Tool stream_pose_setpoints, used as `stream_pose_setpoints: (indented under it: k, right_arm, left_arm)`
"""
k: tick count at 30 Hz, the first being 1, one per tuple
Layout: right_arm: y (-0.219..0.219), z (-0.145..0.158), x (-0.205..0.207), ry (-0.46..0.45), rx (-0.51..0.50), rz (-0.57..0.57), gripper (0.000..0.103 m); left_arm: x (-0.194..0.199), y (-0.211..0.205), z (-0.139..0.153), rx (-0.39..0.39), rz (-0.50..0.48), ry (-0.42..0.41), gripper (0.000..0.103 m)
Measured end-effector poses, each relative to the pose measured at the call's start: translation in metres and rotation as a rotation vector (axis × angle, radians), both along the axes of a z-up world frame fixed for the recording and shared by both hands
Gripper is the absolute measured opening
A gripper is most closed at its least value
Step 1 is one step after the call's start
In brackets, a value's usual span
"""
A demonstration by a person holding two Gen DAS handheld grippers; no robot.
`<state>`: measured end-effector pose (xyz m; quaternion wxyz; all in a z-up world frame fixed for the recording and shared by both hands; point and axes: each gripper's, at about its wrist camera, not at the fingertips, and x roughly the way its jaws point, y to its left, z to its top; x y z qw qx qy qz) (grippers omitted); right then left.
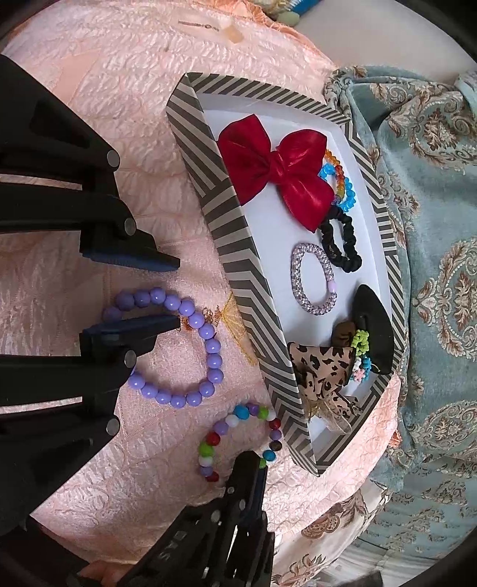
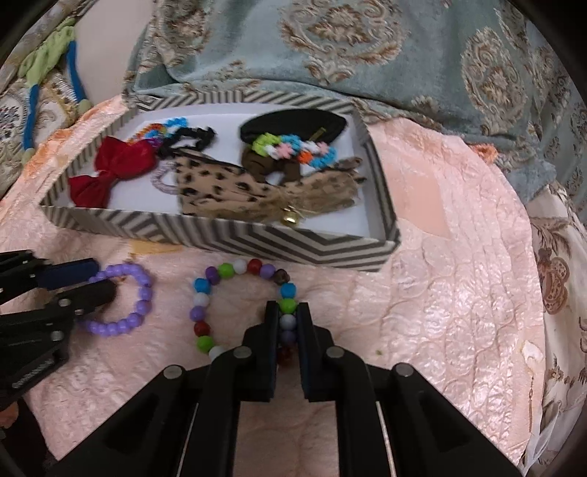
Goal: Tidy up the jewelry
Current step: 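Lift the purple bracelet with the left gripper while the right lifts the multicolour bracelet, then lower both bracelets into the tray and open both grippers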
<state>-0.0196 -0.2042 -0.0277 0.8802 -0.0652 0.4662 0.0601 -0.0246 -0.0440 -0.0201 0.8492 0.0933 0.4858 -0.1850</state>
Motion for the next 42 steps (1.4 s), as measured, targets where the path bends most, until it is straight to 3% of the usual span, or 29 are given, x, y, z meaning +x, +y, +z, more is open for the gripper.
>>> stream_pose_setpoints:
  k: [5, 12, 22, 27, 34, 39, 42]
  right_arm:
    - [0.013, 0.022, -0.013, -0.090, -0.004, 0.046, 0.009]
    - [0.011, 0.045, -0.019, -0.192, 0.020, 0.042, 0.009]
    - [-0.005, 0.065, -0.023, -0.257, 0.105, 0.013, 0.009]
    - [-0.006, 0.075, -0.020, -0.284, 0.118, 0.008, 0.009]
    - [0.011, 0.085, 0.005, -0.289, 0.098, 0.029, 0.009]
    - [0.029, 0.086, 0.042, -0.277, 0.040, 0.037, 0.009]
    - [0.040, 0.084, 0.066, -0.277, -0.005, 0.040, 0.009]
  left_arm:
    - [-0.002, -0.003, 0.002, 0.019, 0.003, -0.017, 0.000]
    - [-0.005, -0.004, 0.008, 0.010, 0.008, -0.016, 0.000]
    - [-0.005, 0.023, 0.059, -0.157, 0.062, -0.090, 0.000]
    - [0.003, 0.031, 0.080, -0.201, 0.082, -0.121, 0.000]
    - [0.037, 0.035, 0.107, -0.192, 0.106, -0.178, 0.000]
    - [0.080, 0.042, 0.108, -0.127, 0.121, -0.201, 0.000]
    - [0.108, 0.055, 0.098, -0.143, 0.161, -0.166, 0.000]
